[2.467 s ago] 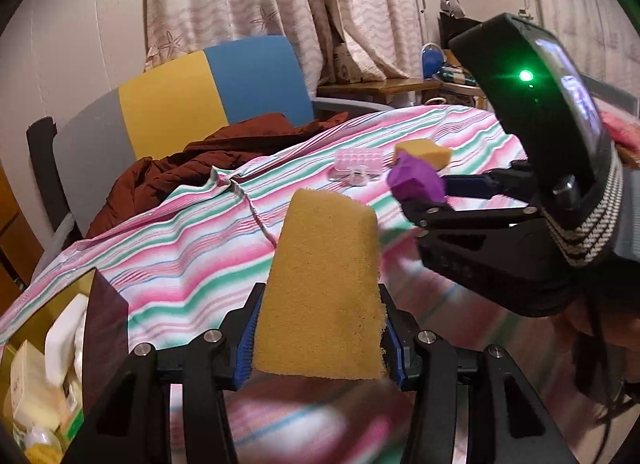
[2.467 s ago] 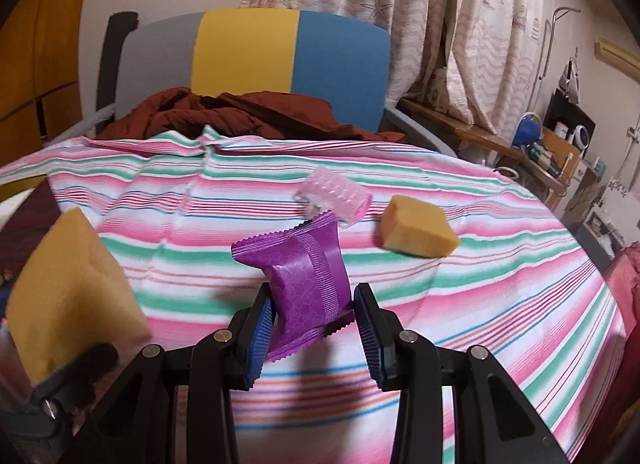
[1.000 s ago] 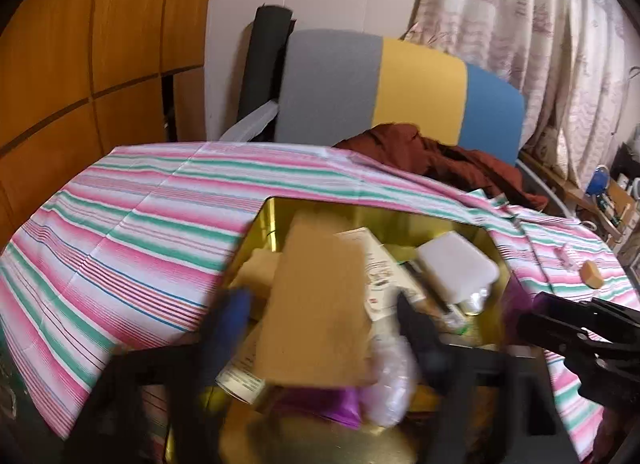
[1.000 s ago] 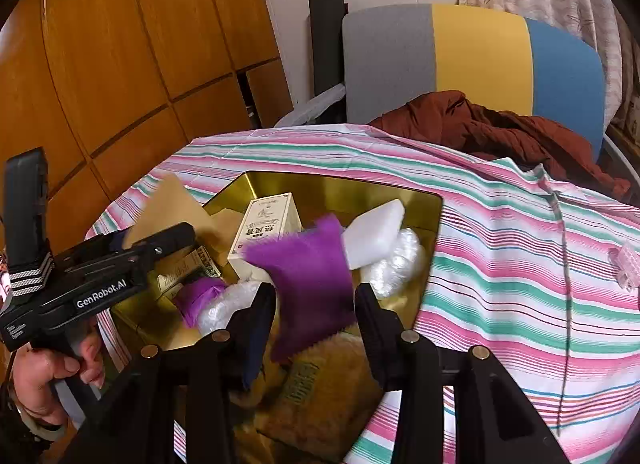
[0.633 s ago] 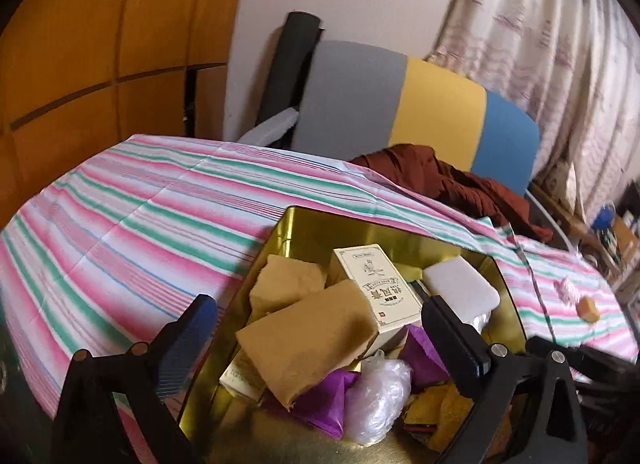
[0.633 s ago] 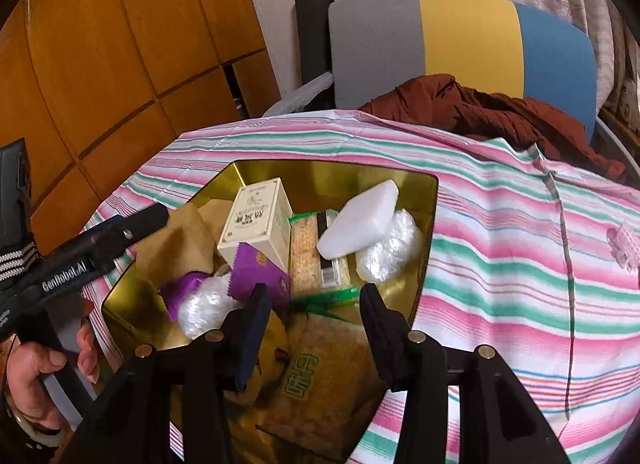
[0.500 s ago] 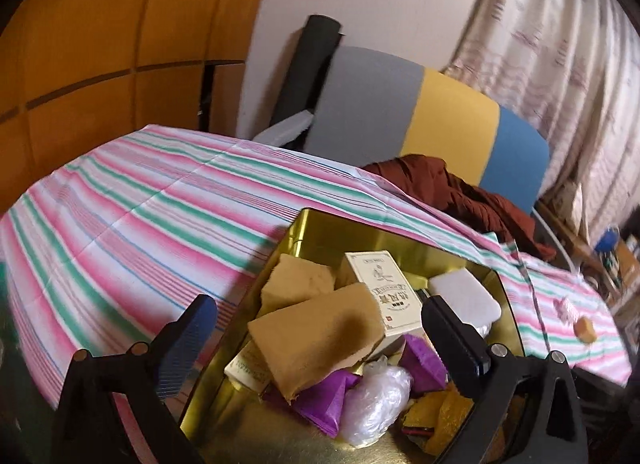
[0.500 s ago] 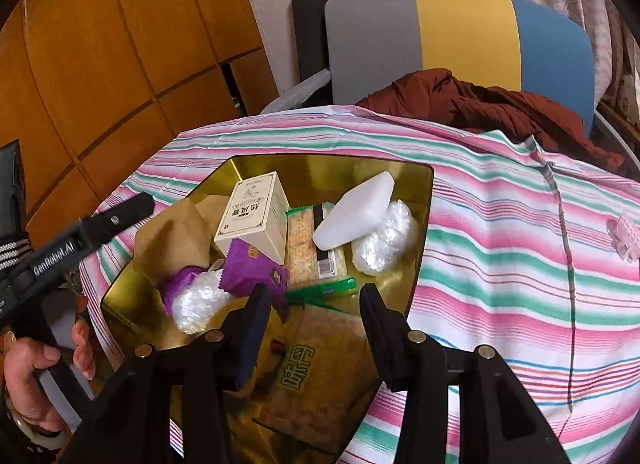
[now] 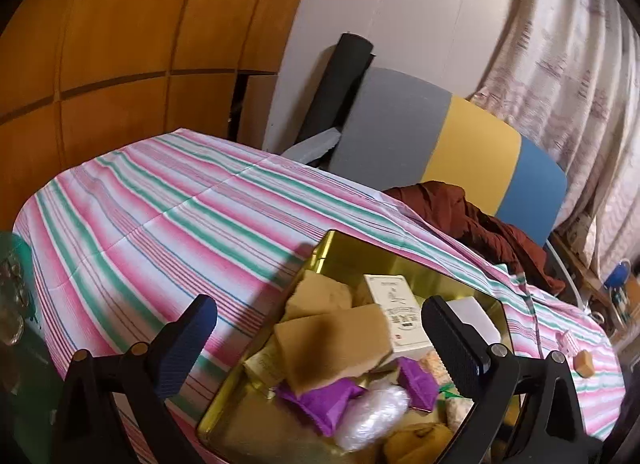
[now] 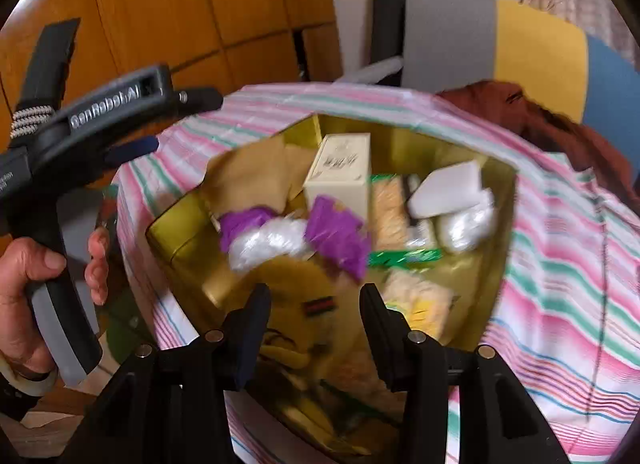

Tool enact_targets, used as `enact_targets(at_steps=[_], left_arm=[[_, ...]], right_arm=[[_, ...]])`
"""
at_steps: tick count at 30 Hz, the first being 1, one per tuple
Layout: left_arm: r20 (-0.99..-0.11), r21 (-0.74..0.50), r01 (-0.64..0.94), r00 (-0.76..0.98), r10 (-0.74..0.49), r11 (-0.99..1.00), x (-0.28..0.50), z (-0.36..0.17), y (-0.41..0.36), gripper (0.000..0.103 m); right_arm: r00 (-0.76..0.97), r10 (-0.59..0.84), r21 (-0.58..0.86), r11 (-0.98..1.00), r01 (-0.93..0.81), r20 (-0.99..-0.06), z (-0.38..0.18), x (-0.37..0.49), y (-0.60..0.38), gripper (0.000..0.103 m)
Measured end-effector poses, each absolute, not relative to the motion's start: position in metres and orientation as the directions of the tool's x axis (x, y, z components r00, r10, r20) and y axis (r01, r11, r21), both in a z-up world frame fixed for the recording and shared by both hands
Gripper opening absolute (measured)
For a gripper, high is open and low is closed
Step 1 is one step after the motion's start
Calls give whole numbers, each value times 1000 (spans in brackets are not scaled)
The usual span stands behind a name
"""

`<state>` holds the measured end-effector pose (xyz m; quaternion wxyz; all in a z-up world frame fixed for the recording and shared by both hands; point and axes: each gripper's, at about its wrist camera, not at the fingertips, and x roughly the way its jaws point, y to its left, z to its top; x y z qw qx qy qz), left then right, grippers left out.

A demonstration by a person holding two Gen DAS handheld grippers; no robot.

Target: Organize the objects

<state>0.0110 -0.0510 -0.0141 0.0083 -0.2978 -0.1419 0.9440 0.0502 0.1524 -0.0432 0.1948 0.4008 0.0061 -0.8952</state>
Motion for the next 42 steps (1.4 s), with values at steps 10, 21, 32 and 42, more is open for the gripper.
enact_targets(at_steps=[10, 21, 32, 42], left_arm=[[-551, -208, -114, -807, 213, -971, 11, 1, 16, 103], [-608, -192, -355, -689, 395, -915, 25, -6, 112, 103], [-676, -165, -549, -542, 499, -819, 48, -18, 197, 103], [-721, -143, -594, -486, 495, -792, 50, -28, 229, 103]], right_arm=[[-686, -185, 205, -977, 54, -704, -34, 42, 251, 47], [-675, 23, 186, -954, -235, -738, -60, 62, 367, 47], [-617, 258, 113, -861, -496, -743, -76, 83, 493, 84], [-568, 385, 34, -806, -590, -728, -74, 50, 583, 84]])
